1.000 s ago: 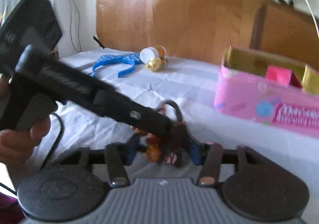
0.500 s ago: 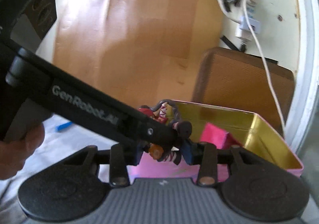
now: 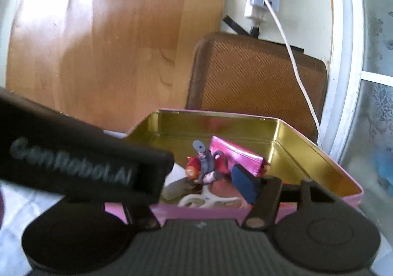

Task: Organize rigid objects
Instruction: 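Carry the red toy figure into the pink tin and release it, then move the right gripper to the blue polka-dot headband and grasp its band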

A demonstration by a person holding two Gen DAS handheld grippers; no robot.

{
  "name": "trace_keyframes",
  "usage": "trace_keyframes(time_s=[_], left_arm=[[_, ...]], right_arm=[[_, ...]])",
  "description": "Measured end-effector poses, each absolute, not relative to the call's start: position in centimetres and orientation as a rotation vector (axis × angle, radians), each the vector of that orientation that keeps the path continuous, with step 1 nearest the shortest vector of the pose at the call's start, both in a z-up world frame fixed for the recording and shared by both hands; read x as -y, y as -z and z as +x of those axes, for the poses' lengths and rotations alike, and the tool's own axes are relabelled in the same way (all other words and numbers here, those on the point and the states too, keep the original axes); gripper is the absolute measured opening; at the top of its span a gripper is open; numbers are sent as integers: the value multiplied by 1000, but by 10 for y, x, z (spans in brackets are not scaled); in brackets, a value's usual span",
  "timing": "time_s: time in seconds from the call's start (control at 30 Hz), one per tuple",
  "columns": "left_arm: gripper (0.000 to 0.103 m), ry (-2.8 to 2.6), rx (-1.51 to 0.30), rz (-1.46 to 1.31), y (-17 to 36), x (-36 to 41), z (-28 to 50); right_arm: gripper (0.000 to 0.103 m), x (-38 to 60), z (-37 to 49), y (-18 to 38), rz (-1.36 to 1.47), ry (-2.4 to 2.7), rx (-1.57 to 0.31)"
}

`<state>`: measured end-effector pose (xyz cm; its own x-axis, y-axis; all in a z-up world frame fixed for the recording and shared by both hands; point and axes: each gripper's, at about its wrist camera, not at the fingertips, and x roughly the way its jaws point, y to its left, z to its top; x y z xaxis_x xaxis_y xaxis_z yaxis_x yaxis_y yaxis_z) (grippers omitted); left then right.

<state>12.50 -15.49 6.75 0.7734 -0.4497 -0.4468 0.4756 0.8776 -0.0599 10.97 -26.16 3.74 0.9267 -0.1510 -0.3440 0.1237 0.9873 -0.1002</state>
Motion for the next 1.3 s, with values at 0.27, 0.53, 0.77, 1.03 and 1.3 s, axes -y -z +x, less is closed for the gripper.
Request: trace_keyframes(time_s=[0.27,0.53,0.77,1.03,1.3], left_arm=[[79,483,-420,-39,-69,96,89],[79,271,-495,16,-22,9,67],[79,-28,-534,-2,4,-84,70],[79,-145,-484,-265,-1,-136,70],[79,-131,-444,-191,-1,-125,67]], right_arm=[[61,242,65,-49,32,43,-320],[56,190,58,-39,9,-110,-366],[53,144,87,-24,-5,-228,-480],[38,92,164,-22,52,-328,-588],[24,38,251,5,-29,-293,-699]])
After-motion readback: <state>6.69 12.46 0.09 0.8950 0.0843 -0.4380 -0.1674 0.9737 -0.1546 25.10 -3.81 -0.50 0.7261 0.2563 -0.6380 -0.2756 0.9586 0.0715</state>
